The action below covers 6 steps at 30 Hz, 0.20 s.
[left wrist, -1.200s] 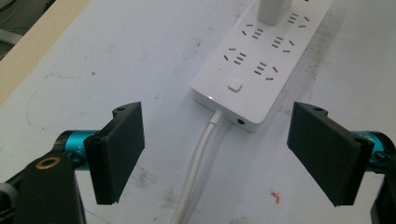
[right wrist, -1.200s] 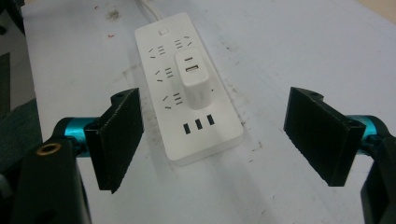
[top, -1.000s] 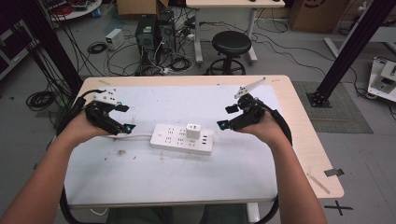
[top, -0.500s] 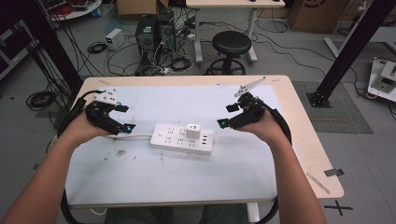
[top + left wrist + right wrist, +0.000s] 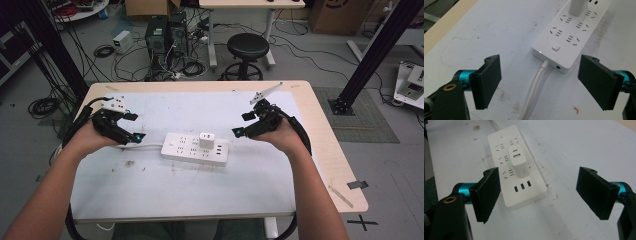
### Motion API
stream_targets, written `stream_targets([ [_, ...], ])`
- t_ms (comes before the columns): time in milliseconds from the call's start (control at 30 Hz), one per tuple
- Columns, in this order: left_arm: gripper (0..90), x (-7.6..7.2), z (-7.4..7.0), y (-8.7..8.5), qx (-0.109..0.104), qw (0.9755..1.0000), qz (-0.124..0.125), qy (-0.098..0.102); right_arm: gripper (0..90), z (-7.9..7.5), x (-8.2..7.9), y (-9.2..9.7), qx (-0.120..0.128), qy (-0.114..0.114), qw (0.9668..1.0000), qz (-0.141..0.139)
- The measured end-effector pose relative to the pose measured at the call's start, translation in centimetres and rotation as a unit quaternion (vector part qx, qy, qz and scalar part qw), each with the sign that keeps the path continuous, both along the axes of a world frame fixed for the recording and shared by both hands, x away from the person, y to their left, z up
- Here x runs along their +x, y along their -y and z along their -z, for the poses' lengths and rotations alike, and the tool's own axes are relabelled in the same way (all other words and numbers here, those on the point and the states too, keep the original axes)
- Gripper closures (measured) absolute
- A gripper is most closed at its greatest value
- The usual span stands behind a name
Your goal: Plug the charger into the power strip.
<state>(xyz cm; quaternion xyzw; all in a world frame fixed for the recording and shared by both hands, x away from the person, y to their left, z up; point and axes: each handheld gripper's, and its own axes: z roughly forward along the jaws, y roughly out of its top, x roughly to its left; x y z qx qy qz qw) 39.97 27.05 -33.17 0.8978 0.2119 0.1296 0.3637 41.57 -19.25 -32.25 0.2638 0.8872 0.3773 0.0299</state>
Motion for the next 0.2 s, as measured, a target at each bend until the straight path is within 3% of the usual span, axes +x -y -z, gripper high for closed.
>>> stream_targets([
  [200,19.0,-0.02,-0.08,-0.22,-0.001,1.0000,-0.003,0.000,20.2,-0.09,-0.05,-0.08,0.000,0.002,1.0000,0.001],
])
